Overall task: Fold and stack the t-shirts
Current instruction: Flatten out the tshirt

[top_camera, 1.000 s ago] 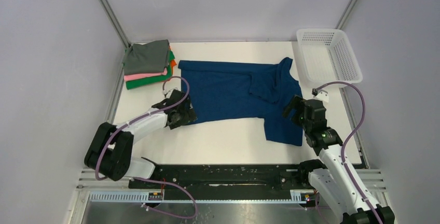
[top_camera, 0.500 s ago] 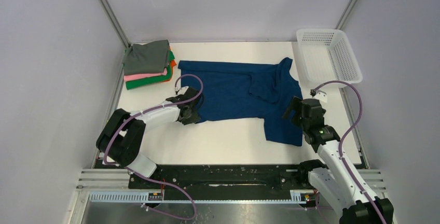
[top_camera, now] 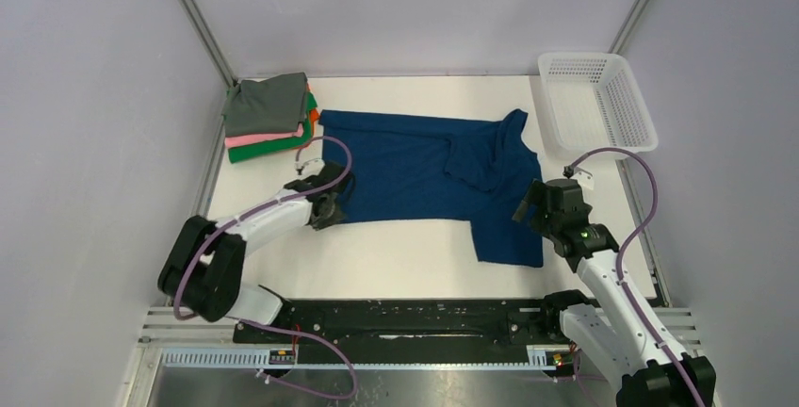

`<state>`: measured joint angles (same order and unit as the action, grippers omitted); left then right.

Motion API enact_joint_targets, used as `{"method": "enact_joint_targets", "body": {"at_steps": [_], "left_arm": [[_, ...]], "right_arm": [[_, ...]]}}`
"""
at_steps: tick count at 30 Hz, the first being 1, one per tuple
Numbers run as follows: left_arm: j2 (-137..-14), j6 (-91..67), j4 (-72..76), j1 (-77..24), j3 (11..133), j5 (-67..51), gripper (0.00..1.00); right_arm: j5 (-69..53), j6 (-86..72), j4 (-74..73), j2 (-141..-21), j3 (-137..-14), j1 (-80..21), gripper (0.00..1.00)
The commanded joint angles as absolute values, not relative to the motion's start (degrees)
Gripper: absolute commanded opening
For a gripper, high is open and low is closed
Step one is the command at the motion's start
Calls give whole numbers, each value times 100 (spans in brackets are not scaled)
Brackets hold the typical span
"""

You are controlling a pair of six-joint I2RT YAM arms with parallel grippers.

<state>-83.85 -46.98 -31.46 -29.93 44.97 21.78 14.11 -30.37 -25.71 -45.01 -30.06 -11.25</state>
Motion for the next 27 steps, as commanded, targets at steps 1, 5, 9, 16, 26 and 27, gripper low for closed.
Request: {"method": "enact_joint_targets", "body": {"at_steps": [1,5,9,16,26,27], "left_arm": [[-7502,-4597,-3262,-2211,3941,2567,0],[-6985,-4471,-3194,-1668,3682,2577,0],[-6605,-4389,-3069,-1555,3594,2240,0],[-6214,-4359,-2988,-1555,3372,1960,0],[-5986,-4320,-2822,-1551,3239,1730,0],[-5982,-4324,-2821,-1555,3231,1724,0]], "right_arm": [[841,-3265,-3317,-4574,-3418,-1134,100],[184,-3413,-3833,-4579,-3200,-1229,99],[517,-3877,-4077,-4678,-3088,-2156,99],[1163,-4818,-4701,-5171,-3192,-3359,92],[932,-4944,-4184,-6010,-3087,-3551,65],[955,-4973,-4199,-6094,-3131,-3563,64]]}}
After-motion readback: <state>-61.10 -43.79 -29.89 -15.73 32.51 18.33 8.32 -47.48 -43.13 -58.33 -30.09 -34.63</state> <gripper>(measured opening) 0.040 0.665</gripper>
